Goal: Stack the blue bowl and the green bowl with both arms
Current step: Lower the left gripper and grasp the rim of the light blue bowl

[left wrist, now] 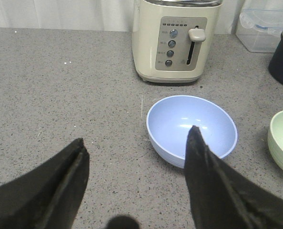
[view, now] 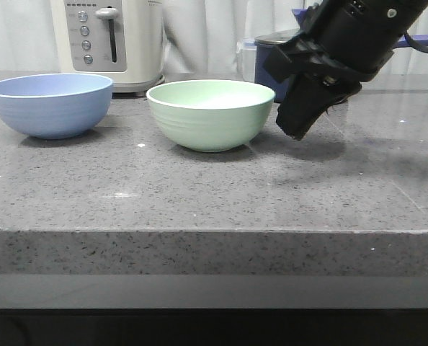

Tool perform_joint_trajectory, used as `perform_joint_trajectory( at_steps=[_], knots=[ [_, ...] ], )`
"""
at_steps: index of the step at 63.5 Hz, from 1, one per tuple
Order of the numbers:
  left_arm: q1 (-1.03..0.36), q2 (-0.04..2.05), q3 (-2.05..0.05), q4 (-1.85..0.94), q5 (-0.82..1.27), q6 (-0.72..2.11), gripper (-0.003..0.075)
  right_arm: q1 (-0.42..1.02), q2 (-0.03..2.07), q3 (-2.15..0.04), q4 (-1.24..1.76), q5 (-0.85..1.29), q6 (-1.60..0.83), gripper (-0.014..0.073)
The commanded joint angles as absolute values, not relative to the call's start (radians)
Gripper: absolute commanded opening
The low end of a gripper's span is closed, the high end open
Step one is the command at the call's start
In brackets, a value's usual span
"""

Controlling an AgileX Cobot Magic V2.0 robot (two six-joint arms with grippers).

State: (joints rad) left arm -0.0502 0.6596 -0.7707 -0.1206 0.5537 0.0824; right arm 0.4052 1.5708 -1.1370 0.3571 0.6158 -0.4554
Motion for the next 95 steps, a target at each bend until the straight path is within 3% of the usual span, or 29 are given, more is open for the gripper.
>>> perform_joint_trajectory(
  at_steps=[1, 53, 80, 86, 95],
  knots=[
    [-0.051, 0.682, -0.809, -0.134, 0.481, 0.082, 0.0438, 0.401, 1.535, -1.162, 0.376, 0.571, -0.468, -0.0064],
    [-0.051, 1.515, -1.385, -0.17, 0.854, 0.084, 0.0438, 0.401, 1.535, -1.162, 0.376, 0.571, -0.468, -0.0064],
    [-0.051, 1.698, -1.46, -0.195, 0.85, 0.084, 0.0435, 0.401, 1.535, -1.162, 0.376, 0.571, -0.468, -0.0064],
    [-0.051, 1.707, -1.462, -0.206, 0.85, 0.084, 0.0386, 0.401, 1.535, -1.162, 0.376, 0.571, -0.468, -0.0064],
    [-0.051, 1.707, -1.462, -0.227, 0.85, 0.084, 0.0242, 0.401, 1.535, -1.162, 0.376, 0.571, -0.468, -0.0064]
  ],
)
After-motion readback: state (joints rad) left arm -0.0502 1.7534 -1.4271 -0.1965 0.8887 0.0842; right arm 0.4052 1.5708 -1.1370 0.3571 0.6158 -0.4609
